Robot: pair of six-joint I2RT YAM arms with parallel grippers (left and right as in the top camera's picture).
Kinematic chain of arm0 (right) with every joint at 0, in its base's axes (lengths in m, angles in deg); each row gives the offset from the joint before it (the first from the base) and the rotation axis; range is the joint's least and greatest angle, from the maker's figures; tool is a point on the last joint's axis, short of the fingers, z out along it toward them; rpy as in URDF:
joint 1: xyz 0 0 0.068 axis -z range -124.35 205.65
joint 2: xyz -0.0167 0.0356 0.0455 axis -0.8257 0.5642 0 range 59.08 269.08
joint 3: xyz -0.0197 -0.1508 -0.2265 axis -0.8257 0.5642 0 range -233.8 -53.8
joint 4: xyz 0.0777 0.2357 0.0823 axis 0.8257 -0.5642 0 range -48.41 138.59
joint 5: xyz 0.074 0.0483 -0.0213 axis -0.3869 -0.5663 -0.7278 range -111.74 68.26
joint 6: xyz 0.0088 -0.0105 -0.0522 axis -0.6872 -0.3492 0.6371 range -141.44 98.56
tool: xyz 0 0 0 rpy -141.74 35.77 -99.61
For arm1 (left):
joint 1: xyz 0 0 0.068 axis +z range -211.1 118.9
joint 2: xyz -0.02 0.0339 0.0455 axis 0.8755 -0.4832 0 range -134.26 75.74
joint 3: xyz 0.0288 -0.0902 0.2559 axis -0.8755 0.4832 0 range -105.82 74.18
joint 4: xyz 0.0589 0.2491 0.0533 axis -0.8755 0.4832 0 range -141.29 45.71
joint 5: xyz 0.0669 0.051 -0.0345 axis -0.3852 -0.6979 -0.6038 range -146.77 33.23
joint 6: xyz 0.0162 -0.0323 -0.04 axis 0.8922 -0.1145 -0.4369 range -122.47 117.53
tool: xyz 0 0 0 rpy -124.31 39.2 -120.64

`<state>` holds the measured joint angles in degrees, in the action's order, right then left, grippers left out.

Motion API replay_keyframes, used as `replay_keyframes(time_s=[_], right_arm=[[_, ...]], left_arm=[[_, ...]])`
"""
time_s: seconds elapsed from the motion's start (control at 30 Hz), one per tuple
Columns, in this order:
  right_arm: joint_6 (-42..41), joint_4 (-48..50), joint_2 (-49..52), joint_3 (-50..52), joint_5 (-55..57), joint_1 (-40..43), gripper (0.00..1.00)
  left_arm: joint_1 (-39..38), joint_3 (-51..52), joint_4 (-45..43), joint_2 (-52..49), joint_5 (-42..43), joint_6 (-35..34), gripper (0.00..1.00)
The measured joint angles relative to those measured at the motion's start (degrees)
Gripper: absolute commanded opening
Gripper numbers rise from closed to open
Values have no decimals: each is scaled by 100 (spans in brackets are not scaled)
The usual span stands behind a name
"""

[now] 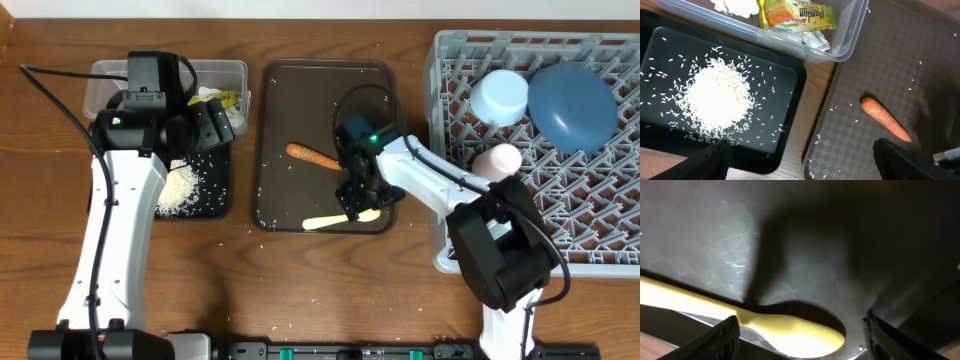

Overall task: Sort waste into correct bins and load items into the dishwasher rack
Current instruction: 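Move the right gripper to the yellow spoon on the brown tray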

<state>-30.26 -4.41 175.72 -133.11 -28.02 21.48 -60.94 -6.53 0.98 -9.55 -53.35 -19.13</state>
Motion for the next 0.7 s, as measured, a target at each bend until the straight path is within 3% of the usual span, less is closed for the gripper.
replay_keyframes(time_s=[0.27,0.53,0.7], right_arm=[[721,-13,-48,72,-173,-7,75],[1596,-662,-50,125,-658,-9,68],[2052,-702,-50,162,-737,-9,50]], left_arm=[[0,0,0,0,0,0,93],[0,0,0,0,0,0,93],[0,0,0,0,0,0,93]])
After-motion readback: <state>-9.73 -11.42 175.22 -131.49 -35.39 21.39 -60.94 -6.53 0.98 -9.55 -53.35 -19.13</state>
